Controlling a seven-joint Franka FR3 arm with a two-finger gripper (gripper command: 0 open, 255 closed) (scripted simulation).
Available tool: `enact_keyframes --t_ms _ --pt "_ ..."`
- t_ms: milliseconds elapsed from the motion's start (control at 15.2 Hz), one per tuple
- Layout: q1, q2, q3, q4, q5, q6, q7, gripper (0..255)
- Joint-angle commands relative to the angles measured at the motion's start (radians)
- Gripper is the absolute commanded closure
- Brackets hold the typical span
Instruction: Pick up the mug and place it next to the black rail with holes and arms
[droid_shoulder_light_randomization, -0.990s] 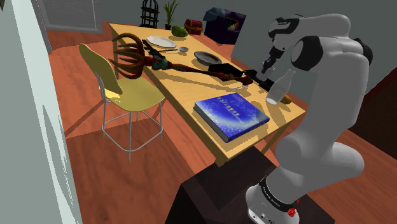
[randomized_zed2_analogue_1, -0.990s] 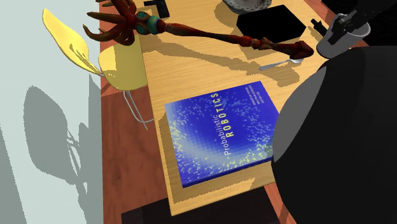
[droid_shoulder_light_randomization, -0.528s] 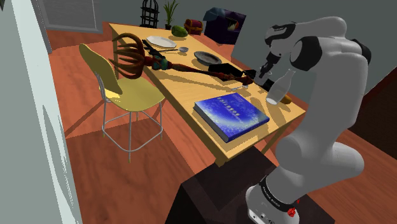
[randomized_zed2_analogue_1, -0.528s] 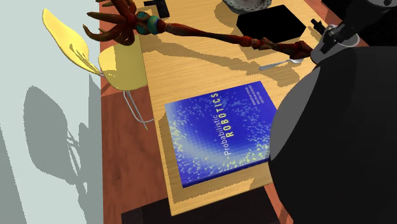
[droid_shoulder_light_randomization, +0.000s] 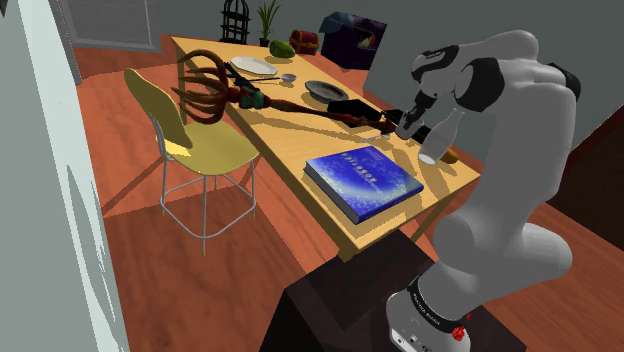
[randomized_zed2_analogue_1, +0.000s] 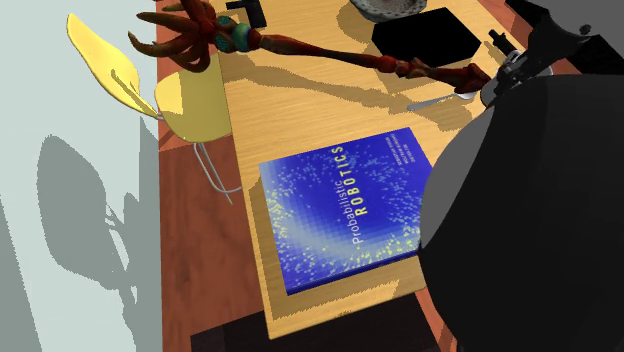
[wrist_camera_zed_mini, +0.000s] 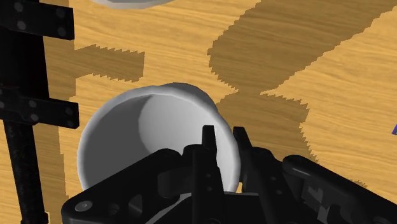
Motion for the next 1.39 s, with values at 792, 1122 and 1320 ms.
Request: enact_keyframes --t_ms 792,1122,1320 --pt "0.000 0.031 0.007 -0.034 0.010 0.054 -0.008 0" --pt "0.001 0.015 0.004 -0.026 0.005 0.031 -0.005 0" --pt "0.003 -0.024 -0.004 0.006 -0.007 -0.039 0.002 0"
